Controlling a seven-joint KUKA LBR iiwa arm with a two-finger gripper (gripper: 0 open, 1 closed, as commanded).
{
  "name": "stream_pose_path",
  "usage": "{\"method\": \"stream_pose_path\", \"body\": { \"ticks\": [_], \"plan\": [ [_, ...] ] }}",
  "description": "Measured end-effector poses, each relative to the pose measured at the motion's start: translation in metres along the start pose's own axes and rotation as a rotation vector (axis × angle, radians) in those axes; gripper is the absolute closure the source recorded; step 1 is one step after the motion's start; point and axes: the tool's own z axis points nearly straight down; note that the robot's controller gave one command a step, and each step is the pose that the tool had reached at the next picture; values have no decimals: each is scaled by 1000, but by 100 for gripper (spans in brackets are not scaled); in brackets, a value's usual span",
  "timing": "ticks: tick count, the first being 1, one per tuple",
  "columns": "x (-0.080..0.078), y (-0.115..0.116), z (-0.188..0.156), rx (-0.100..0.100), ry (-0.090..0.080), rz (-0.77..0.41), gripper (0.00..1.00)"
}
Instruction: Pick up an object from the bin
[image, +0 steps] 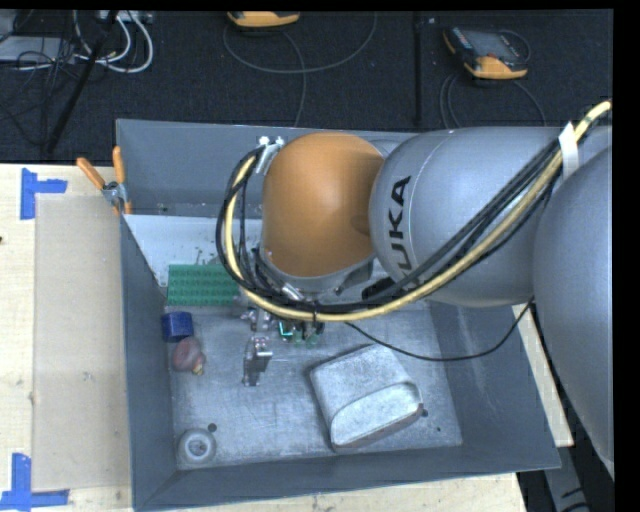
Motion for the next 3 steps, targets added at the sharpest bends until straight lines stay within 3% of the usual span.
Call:
{"method": "stream_pose_path", "body": {
  "ticks": [1,2,3],
  "plan": [
    [-19,-74,83,4,-1,-118,0],
    [-2,-117,95,2,-4,-119,0],
    [-21,-157,128,-5,-11,-119,0]
  ]
}}
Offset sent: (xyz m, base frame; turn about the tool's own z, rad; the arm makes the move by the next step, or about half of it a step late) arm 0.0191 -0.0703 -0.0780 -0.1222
